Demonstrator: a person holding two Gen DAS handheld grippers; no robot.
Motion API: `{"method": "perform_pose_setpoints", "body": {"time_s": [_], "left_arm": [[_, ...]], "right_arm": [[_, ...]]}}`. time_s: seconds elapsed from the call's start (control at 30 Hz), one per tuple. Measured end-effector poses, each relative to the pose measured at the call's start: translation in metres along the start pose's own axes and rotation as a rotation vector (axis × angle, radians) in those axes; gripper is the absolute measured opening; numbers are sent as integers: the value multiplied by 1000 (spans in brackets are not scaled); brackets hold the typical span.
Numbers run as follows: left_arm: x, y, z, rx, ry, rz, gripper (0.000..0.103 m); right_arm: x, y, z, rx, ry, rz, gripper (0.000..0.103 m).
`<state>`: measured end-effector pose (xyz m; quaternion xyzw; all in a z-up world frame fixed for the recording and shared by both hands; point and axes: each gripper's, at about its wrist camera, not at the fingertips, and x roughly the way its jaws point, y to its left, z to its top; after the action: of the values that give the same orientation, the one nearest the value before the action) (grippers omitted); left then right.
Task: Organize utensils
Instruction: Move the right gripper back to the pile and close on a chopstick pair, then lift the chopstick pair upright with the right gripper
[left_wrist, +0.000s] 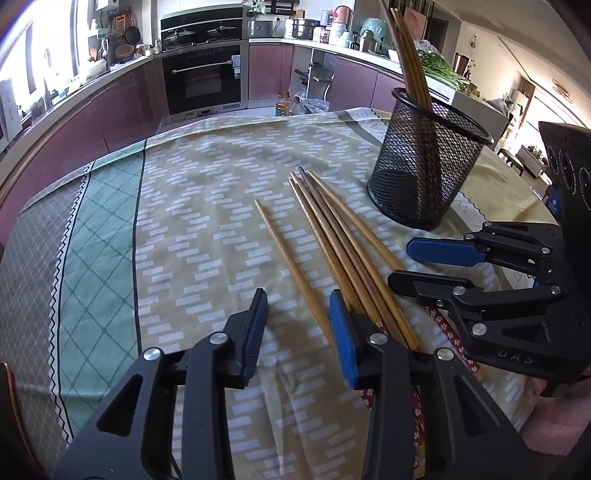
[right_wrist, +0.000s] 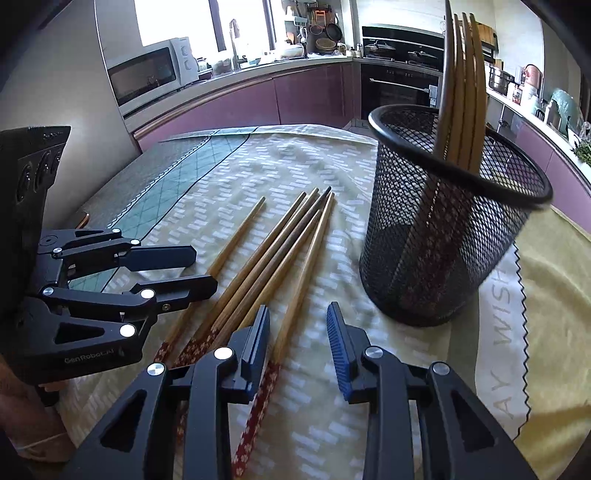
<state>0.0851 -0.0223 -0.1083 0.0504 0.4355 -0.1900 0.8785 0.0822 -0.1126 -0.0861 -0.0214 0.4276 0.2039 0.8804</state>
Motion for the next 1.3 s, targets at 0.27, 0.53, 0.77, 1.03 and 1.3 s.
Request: {"method": "perform_pose_setpoints", "body": {"time_s": [0.27,0.53,0.77,1.03,1.3], "left_arm": [[9,2,9,-20,-4,10,20],[6,9,5,-91,-8,-15,8],[-8,8,-4,-103,-25,-44,8],[-7,-1,-12,-58,4,-66,8],[2,3,-5,-33,29,-84,9]], "right_arm": [[8,-3,9,21,-7,-16,17],[0,-20,4,115,-20,40,6],[-17,-16,1,83,-40,102,5],[-9,-2,-4,15,26,107,7],[2,-2,5,2,34,88,14]]}}
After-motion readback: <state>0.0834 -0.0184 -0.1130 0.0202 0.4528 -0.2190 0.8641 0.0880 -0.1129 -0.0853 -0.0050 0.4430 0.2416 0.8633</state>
